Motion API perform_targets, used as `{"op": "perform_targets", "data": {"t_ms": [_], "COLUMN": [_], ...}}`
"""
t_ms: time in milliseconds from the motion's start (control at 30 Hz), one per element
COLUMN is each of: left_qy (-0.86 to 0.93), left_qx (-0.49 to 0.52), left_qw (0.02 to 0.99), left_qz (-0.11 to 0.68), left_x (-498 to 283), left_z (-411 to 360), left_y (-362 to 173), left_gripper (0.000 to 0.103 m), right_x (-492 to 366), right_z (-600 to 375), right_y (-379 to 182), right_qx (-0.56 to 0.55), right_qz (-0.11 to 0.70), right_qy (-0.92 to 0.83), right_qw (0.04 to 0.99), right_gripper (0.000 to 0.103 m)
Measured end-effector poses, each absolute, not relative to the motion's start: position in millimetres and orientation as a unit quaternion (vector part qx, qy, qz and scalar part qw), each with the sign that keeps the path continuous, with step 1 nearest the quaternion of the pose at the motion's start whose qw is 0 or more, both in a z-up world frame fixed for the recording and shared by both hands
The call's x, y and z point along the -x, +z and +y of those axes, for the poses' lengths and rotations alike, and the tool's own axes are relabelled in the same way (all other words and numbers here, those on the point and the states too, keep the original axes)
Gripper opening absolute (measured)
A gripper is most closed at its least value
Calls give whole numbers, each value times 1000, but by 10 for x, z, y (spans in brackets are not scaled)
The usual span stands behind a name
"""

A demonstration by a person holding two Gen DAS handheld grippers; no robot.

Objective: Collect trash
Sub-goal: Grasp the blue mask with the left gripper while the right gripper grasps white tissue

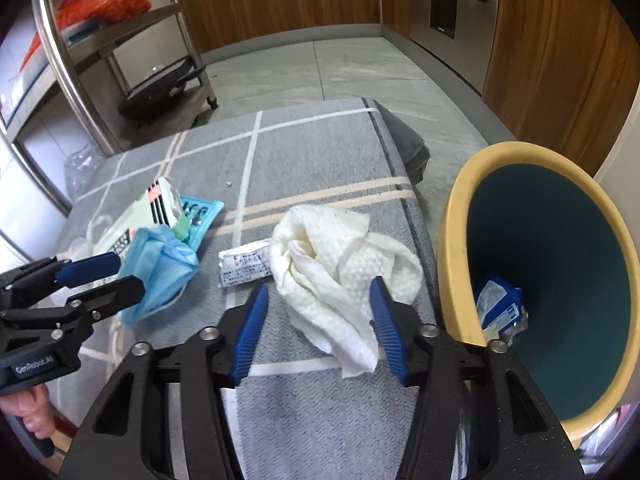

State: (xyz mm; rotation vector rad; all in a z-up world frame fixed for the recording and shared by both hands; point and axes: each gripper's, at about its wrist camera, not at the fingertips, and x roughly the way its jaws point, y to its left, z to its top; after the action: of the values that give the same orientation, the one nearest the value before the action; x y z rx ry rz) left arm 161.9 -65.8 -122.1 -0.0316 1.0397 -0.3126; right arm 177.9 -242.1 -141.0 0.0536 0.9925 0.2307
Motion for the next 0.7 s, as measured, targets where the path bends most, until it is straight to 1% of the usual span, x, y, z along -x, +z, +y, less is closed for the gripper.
{"op": "perform_targets", "data": {"t_ms": [33, 67, 100, 133, 167, 200, 333, 533, 700], "left_qy": [-148, -150, -154, -154, -155, -155, -161, -164, -167], "left_qx": [9, 2, -6, -11, -17, -17, 2, 48, 73], "left_qw": [855, 854, 851, 850, 849, 849, 853, 865, 873], "left_qz": [496, 498, 501, 504, 505, 505, 497, 471, 452], "left_x": [-1619, -1615, -1613, -1611, -1603, -1599, -1578, -1565, -1559], "left_z": [-679, -701, -732, -746, -754, -752, -704, -605, -575], "left_y": [-1241, -1255, -1274, -1287, -1290, -1288, -1203, -977, -793], "left_gripper": [49, 43, 28, 19, 16, 11, 7, 7, 7], "right_x": [-1780, -1778, -1772, -1763, -1749, -1744, -1694, -1576, -1477], "right_z": [-2420, -2419, -2419, -2426, -2433, -2441, -2498, -2657, -2756], "right_y": [-1434, -1446, -1453, -1459, -1451, -1441, -1333, -1063, -860], "right_qx": [-26, -26, -27, -29, -33, -36, -61, -111, -127], "right_qz": [479, 480, 481, 480, 479, 479, 468, 445, 427], "right_qy": [112, 113, 114, 117, 122, 124, 137, 151, 157], "right_qw": [870, 870, 869, 869, 868, 868, 871, 876, 881], "right_gripper": [34, 23, 20, 14, 9, 8, 6, 5, 5]}}
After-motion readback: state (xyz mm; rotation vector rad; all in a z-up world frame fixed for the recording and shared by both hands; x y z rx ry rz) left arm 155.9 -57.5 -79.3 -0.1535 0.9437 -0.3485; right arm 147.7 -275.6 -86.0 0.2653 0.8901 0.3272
